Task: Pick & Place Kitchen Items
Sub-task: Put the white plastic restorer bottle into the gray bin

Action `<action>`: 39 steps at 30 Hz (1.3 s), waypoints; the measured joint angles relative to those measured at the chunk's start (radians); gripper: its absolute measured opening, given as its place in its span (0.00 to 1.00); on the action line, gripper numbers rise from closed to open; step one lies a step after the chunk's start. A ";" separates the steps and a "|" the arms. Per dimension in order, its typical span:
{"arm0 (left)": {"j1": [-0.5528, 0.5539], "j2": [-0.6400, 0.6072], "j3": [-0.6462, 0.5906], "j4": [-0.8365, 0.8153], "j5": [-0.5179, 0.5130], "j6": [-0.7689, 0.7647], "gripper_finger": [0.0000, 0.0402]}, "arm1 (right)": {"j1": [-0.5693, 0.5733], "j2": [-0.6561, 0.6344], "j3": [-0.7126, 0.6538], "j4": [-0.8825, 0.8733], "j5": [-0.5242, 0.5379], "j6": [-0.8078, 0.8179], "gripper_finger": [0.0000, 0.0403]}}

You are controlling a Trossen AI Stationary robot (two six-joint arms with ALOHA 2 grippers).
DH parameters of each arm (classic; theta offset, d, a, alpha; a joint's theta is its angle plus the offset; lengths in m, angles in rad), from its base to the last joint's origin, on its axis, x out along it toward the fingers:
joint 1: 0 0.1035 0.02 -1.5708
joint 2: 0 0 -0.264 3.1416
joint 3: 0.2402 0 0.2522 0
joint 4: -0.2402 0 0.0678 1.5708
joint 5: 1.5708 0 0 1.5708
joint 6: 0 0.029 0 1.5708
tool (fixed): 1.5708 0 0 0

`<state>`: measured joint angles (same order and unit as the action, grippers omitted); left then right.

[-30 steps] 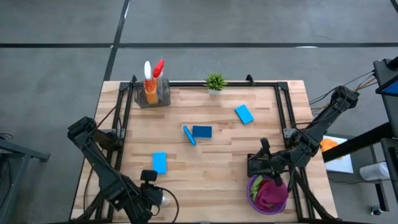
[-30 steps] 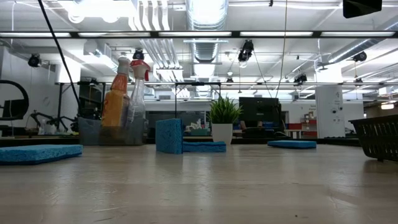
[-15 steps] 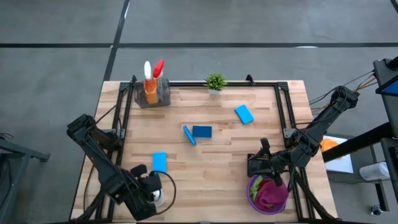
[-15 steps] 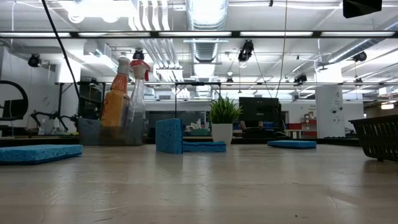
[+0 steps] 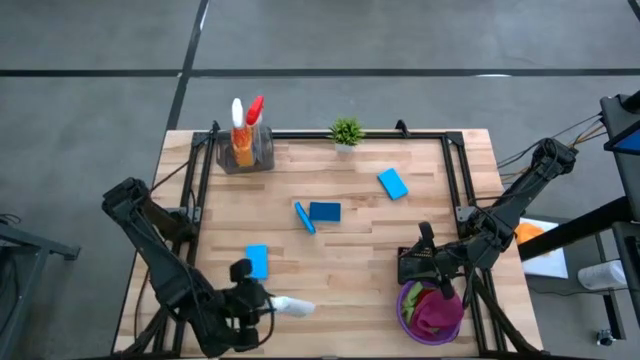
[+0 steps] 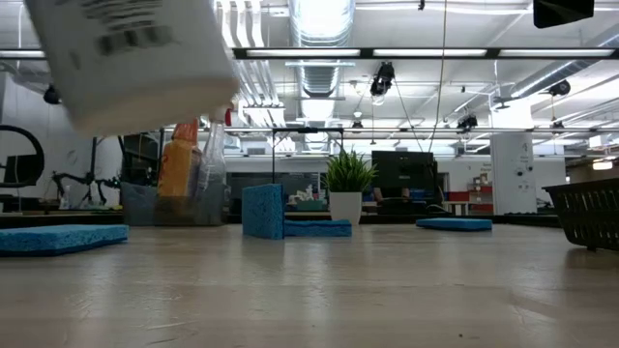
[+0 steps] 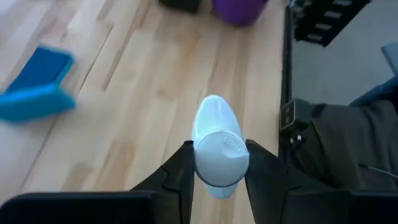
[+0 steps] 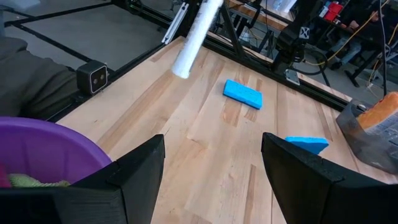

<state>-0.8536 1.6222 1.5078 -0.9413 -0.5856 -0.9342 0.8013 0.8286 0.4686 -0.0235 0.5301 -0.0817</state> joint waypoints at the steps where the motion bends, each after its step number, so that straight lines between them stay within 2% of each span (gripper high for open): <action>1: -0.003 0.000 -0.028 0.052 -0.021 0.034 0.26 | 0.000 0.000 -0.001 0.000 0.000 0.000 0.66; 6: -0.002 -0.012 -0.211 0.405 -0.063 0.250 0.26 | 0.000 0.000 -0.019 0.003 0.000 0.000 0.66; 11: -0.002 -0.093 -0.448 0.840 -0.049 0.470 0.26 | 0.000 0.000 -0.031 0.016 0.000 0.004 0.66; 14: -0.002 -0.172 -0.598 1.032 -0.051 0.515 0.26 | 0.000 0.000 -0.032 0.017 0.000 0.004 0.66; 18: -0.002 -0.296 -0.773 1.148 -0.112 0.495 0.26 | 0.000 0.000 -0.032 0.016 0.000 0.004 0.66; 22: -0.002 -0.440 -0.881 1.144 -0.240 0.398 0.26 | 0.000 0.000 -0.032 0.016 0.000 0.004 0.66; 26: -0.002 -0.590 -0.914 1.076 -0.375 0.327 0.26 | 0.000 0.000 -0.032 0.016 0.000 0.004 0.66; 32: 0.000 -0.741 -0.848 0.720 -0.514 0.170 0.26 | 0.000 0.000 -0.032 0.016 0.000 0.019 0.66; 39: 0.048 -0.763 -0.760 0.359 -0.537 -0.022 0.26 | 0.000 0.000 -0.032 0.016 0.000 0.023 0.66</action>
<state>-0.8051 0.8589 0.7482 -0.5824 -1.1231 -0.9563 0.8013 0.8285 0.4366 -0.0078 0.5301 -0.0586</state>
